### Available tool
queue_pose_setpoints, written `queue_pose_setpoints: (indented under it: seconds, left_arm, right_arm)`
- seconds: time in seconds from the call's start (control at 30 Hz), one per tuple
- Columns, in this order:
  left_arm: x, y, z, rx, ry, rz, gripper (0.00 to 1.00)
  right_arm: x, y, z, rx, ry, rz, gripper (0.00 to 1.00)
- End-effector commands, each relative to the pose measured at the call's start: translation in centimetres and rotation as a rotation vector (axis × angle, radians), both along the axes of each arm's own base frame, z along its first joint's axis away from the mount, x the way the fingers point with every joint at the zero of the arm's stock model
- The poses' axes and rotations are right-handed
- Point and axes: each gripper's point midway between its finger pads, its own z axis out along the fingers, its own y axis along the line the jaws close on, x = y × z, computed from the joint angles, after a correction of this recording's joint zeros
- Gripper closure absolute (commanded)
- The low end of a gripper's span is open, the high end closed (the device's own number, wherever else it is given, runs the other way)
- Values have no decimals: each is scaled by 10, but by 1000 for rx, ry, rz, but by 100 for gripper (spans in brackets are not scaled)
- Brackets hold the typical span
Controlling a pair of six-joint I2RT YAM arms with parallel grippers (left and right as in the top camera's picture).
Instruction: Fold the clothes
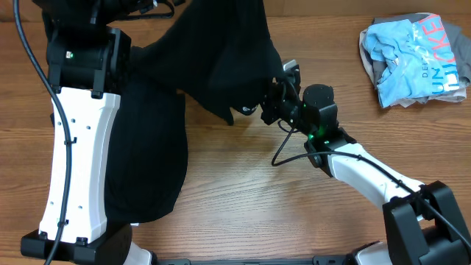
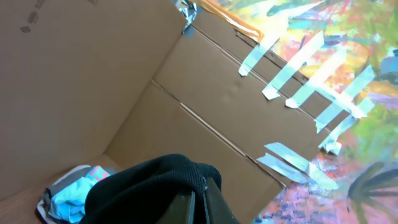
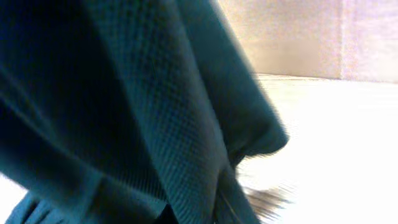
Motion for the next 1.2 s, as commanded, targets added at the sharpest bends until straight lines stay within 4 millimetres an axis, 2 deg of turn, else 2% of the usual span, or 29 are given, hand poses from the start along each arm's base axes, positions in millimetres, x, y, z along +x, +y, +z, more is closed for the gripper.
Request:
queue_pose_setpoints:
  seconds: [0.0,0.17,0.23,0.33,0.6,0.77,0.93,1.17]
  left_arm:
    - [-27,14,27,-5,-79,0,96]
    - [-7,46,30,-18,-78,117,96]
    - [5,66,31,-10,-118,204,96]
    - [18,82,26,9,-115,280,96]
    - [52,102,-20,166,-62,475,96]
    - [63,118,-42,279,-43,611,96]
    - [53,132,-50,418,-68,751,96]
    - [5,134,-44,566,-110,865,96]
  right_arm:
    - [8,-19,6,18,26,-40,96]
    - [4,-59,13,-5,107,-115,96]
    - [-1,-85,26,-26,156,-167,96]
    - [-7,-106,43,-64,198,-209,96]
    - [-32,-136,96,-225,324,-281,96]
    - [-47,-152,136,-249,350,-333,96]
    - [-64,-175,174,-238,359,-393,96]
    - [-92,-205,213,-245,353,-470,96]
